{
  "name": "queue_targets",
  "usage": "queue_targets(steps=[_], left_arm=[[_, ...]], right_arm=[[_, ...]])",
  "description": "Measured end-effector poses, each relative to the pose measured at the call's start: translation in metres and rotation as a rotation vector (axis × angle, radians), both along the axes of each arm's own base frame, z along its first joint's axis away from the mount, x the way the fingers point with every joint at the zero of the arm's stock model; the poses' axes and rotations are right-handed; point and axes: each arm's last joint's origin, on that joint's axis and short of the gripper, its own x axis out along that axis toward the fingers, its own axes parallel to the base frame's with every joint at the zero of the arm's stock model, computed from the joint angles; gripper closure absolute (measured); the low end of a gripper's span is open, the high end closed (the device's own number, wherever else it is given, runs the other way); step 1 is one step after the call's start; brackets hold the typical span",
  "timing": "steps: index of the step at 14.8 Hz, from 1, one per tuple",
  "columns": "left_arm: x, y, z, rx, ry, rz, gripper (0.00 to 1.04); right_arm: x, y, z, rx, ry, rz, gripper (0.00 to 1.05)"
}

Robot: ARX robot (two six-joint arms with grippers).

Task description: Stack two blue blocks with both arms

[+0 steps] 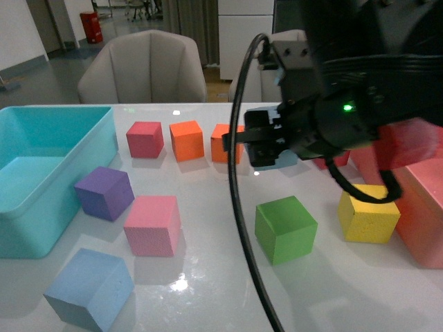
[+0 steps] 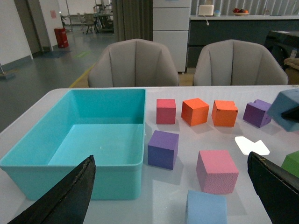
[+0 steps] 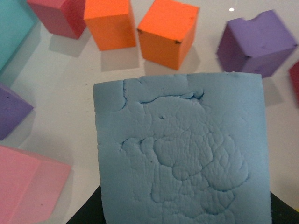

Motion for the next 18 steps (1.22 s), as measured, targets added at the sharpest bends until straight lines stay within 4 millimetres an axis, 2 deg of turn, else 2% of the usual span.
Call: queue_targets(steps=[4, 7, 10, 12, 15, 16, 18], left_arm=[[0.000, 0.000, 0.000, 0.000, 0.000, 0.000, 0.07], [0.000, 0.000, 0.000, 0.000, 0.000, 0.000, 0.07], [0.000, 0.000, 0.000, 0.000, 0.000, 0.000, 0.07], [0.000, 0.000, 0.000, 0.000, 0.000, 0.000, 0.07], [0.000, 0.000, 0.000, 0.000, 0.000, 0.000, 0.07], [0.000, 0.000, 0.000, 0.000, 0.000, 0.000, 0.07], [0.000, 0.000, 0.000, 0.000, 0.000, 0.000, 0.07]], right_arm=[[0.034, 0.046, -0.035, -0.010, 0.078, 0.105, 0.57], [0.049, 0.062, -0.046, -0.006, 0.091, 0.163, 0.58], [0.054, 0.061, -0.059, -0.028, 0.137, 0.215, 0.58], [0.056, 0.055, -0.070, -0.066, 0.166, 0.234, 0.58], [0.064, 0.044, -0.076, -0.096, 0.191, 0.228, 0.58], [0.067, 0.042, -0.077, -0.101, 0.193, 0.229, 0.53], [0.068, 0.040, -0.077, -0.103, 0.193, 0.231, 0.29]])
